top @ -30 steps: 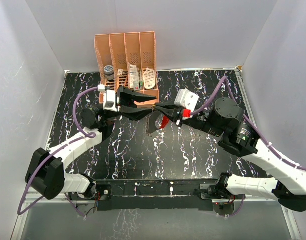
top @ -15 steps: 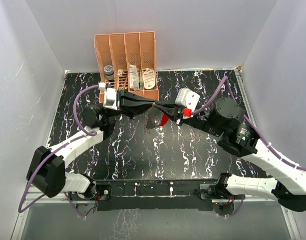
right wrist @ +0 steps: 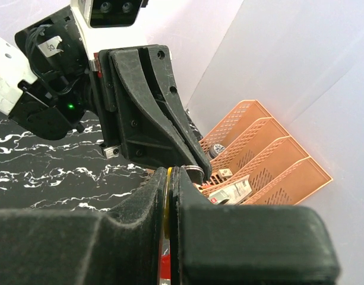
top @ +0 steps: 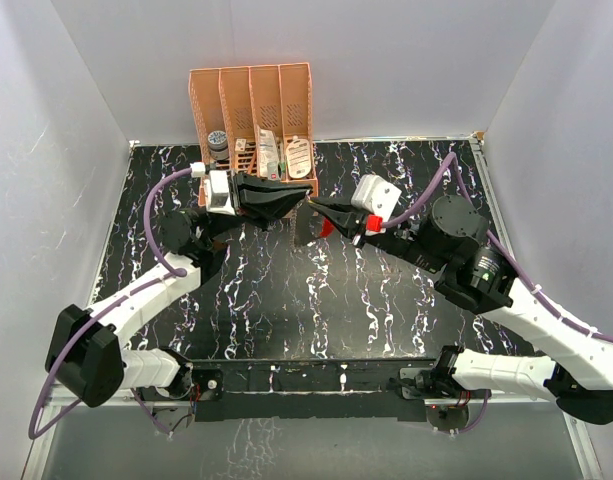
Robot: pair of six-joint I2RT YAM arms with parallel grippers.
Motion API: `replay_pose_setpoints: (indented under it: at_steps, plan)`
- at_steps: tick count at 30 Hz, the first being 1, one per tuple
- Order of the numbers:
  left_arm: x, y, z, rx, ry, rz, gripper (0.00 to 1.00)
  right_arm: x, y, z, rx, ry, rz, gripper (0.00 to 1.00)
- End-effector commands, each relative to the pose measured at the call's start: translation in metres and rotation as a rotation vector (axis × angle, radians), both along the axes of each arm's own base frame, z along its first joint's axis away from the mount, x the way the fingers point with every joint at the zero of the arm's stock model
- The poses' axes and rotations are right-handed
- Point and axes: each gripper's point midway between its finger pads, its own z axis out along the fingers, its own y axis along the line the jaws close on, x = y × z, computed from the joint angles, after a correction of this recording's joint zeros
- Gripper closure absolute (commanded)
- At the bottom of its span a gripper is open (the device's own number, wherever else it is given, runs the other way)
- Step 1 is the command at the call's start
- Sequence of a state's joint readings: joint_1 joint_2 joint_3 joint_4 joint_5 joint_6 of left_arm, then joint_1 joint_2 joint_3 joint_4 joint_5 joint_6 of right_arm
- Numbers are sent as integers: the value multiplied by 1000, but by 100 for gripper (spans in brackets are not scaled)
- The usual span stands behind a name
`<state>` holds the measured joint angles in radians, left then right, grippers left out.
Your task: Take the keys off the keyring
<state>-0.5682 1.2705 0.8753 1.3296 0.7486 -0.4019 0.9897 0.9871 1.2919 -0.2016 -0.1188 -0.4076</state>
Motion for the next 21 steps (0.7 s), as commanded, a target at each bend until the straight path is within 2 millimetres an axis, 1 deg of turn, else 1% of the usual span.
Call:
replay_pose_setpoints:
  at_steps: [1,5,8,17,21]
  plan:
    - [4,18,33,-126,-26,91,100,-7,-4,16,62,-34,16,100]
    - [0,22,41,-172,-24,73,100,-3,1,6,45,-10,13,100]
    - [2,23,44,-191,-22,75,100,-2,4,0,37,3,13,100]
    - [12,28,47,-250,3,117,100,-3,12,-14,9,39,39,100]
    - [15,28,47,-264,6,119,100,1,14,-21,-3,52,30,100]
